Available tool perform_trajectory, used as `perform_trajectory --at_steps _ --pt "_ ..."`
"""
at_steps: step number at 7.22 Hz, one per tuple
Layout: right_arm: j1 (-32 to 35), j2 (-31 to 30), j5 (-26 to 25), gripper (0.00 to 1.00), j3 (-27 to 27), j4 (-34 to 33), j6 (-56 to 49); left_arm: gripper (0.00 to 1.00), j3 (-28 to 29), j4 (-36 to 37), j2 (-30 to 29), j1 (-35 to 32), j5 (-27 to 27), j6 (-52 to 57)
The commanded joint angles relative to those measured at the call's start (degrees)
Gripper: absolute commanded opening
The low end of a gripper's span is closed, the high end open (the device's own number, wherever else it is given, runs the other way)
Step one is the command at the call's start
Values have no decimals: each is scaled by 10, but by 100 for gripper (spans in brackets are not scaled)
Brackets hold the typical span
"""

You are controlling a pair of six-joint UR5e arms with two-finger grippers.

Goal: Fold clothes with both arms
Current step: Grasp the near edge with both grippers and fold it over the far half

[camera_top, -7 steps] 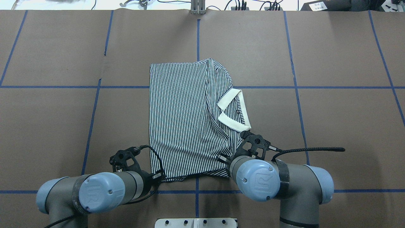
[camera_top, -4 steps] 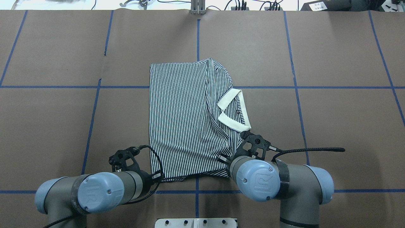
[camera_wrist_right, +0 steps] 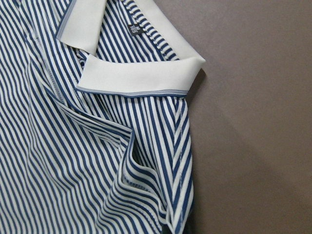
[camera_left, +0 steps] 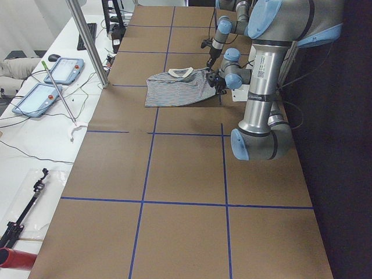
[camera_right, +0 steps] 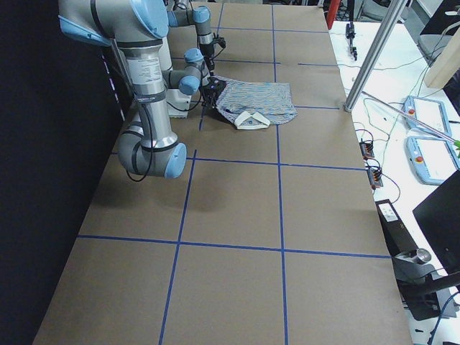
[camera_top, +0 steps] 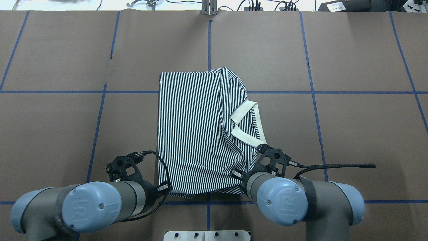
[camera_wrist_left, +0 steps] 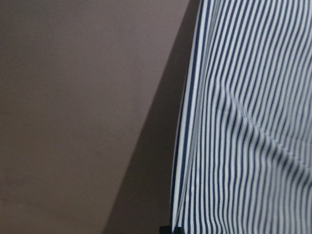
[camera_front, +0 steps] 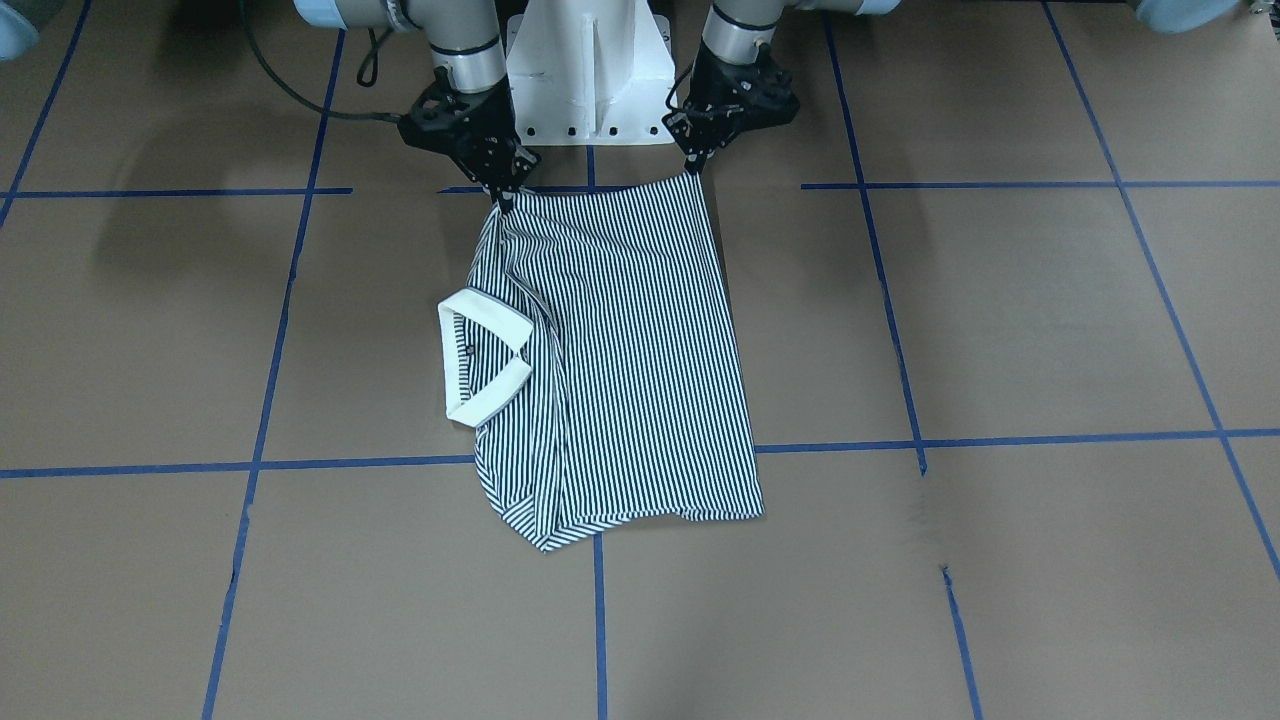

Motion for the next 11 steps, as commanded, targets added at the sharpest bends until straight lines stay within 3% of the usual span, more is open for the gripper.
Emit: perform_trajectory --at_steps 1,2,3,5,7,8,9,10,11 --pt "-33 -31 -10 0 141 -87 21 0 -70 44 -10 0 -11 -1" --pt "-12 -9 -7 0 140 -102 16 0 -66 44 -16 -32 -12 5" --pt "50 29 17 0 102 -103 1 0 -47 45 -46 -94 -26 60" --pt "151 78 102 0 19 -87 -57 0 54 35 -100 -181 -51 140" --pt "193 82 121 0 -57 -5 -61 0 120 -26 -105 -204 -50 159" --pt "228 101 166 0 -111 16 -66 0 144 -48 -107 -209 -48 159" --pt "244 134 178 0 -187 38 -84 0 192 -57 -131 -216 -45 178" --pt "262 180 183 24 -291 94 -95 0 286 -87 -176 -242 -45 240" --pt "304 224 221 39 -417 173 -145 23 400 -169 -216 -267 -44 278"
